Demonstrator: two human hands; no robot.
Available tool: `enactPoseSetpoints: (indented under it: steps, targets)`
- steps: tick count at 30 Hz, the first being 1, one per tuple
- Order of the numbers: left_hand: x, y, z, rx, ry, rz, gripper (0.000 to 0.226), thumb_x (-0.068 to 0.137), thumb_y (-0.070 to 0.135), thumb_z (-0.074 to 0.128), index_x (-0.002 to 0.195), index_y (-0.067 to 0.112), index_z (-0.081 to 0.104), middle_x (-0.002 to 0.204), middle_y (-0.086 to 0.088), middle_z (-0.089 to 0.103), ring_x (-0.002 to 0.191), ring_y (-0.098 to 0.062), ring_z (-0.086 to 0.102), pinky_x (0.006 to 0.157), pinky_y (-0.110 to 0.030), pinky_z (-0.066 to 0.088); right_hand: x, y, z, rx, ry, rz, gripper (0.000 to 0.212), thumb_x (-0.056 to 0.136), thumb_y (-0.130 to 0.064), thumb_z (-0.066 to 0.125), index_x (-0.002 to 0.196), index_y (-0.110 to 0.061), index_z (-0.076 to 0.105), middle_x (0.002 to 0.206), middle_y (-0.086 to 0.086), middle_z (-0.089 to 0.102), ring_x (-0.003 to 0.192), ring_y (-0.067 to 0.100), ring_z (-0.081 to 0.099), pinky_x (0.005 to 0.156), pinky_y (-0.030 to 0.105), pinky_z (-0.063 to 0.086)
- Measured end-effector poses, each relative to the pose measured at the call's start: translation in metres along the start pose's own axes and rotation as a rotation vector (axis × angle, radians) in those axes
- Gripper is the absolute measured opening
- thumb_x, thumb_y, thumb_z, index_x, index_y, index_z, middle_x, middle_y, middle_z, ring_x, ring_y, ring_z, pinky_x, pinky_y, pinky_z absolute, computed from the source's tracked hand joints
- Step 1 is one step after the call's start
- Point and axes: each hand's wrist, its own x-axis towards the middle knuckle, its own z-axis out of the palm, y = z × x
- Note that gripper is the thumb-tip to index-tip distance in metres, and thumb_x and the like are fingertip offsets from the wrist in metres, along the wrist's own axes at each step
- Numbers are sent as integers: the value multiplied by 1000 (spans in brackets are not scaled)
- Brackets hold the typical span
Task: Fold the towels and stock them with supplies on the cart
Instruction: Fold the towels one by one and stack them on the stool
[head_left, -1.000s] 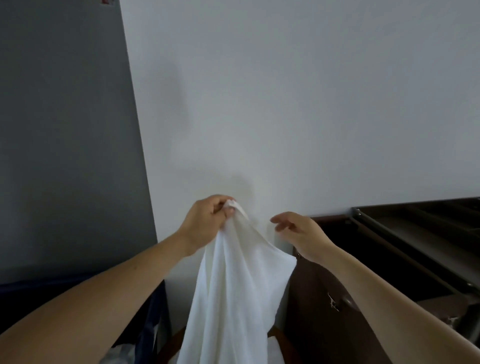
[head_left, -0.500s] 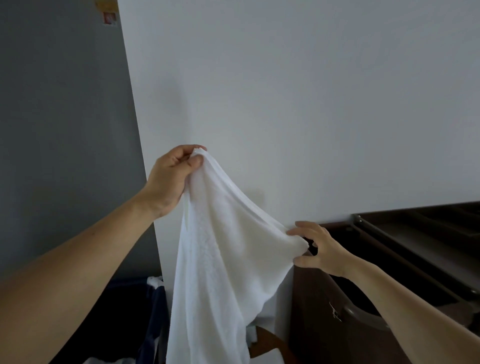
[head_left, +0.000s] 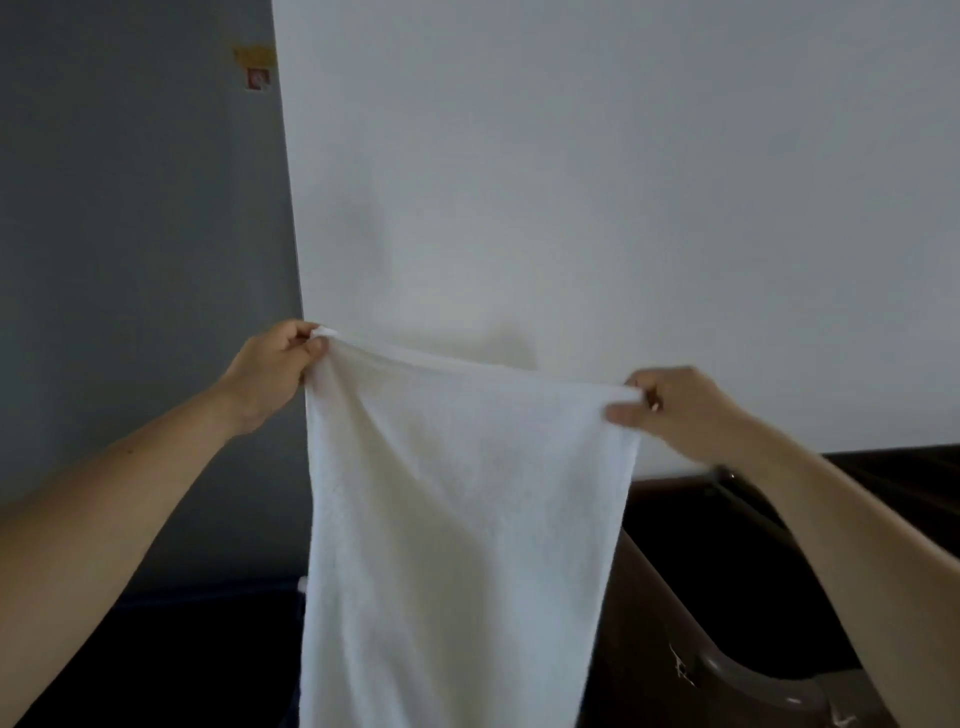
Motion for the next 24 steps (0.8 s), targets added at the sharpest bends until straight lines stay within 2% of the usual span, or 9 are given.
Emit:
enactPoseSetpoints:
  steps: [3, 6, 9, 11, 13, 16, 19, 21, 24]
  targets:
    - [16, 2, -20, 175, 110, 50, 18, 102, 34, 49, 108, 22, 61, 96, -3, 67, 82, -21, 61, 76, -39, 52, 26, -37, -21, 177, 159, -60, 15, 87, -27, 75, 81, -30, 62, 74, -8, 62, 65, 11, 55, 59, 26, 42]
    - [15, -8, -26, 126, 77, -85, 21, 103, 29, 48, 112, 14, 60, 107, -16, 65, 92, -34, 64, 77, -50, 58, 38, -58, -20, 49, 61, -77, 12, 90, -23, 71, 92, -28, 59, 85, -11, 61, 77, 13, 57, 65, 27, 43]
    - [8, -12, -26, -18, 98, -145, 14, 104, 28, 49, 105, 18, 58, 105, -14, 62, 78, -24, 61, 57, -38, 56, 46, -66, -24, 92, 270, -118, 20, 88, -23, 72, 84, -37, 57, 83, -17, 61, 76, 10, 57, 65, 24, 42]
    - [8, -4, -30, 25, 170, -64, 15, 103, 30, 49, 104, 19, 60, 97, -7, 62, 74, -19, 58, 62, -34, 52, 49, -66, -23, 62, 355, -88, 22, 90, -29, 70, 106, -39, 59, 84, -19, 59, 83, 15, 59, 71, 26, 43]
    - [6, 4, -36, 140, 161, 14, 16, 103, 27, 49, 108, 17, 61, 93, -2, 63, 78, -18, 58, 72, -34, 47, 48, -65, -18, -108, 261, -21, 49, 93, -35, 66, 139, -33, 48, 97, -12, 63, 97, 23, 57, 84, 32, 43]
    - [0, 8, -30, 78, 95, -28, 16, 104, 24, 49, 109, 14, 60, 99, -4, 62, 82, -19, 57, 67, -32, 47, 45, -60, -18, -216, 251, 63, 34, 94, -38, 64, 124, -22, 62, 108, 3, 70, 92, 24, 60, 80, 33, 43]
    - [-4, 22, -19, -253, 84, -226, 14, 104, 25, 50, 94, 21, 58, 96, -4, 56, 77, -18, 54, 46, -29, 53, 41, -63, -12, 127, 325, 177, 19, 95, -32, 62, 108, -18, 59, 90, 2, 65, 54, 22, 69, 51, 29, 47]
    - [-2, 27, -14, -439, 69, -322, 12, 104, 22, 51, 94, 20, 58, 102, -5, 55, 84, -20, 56, 46, -31, 56, 34, -65, 0, 509, 263, 301, 22, 99, -29, 58, 116, -19, 47, 103, 2, 57, 55, 30, 72, 39, 29, 49]
    - [-3, 20, -7, -432, 94, -311, 11, 104, 21, 50, 98, 16, 58, 105, -3, 53, 87, -21, 56, 45, -29, 55, 27, -62, 15, 676, 182, 399, 38, 103, -28, 54, 136, -15, 38, 105, 11, 59, 59, 33, 73, 40, 30, 52]
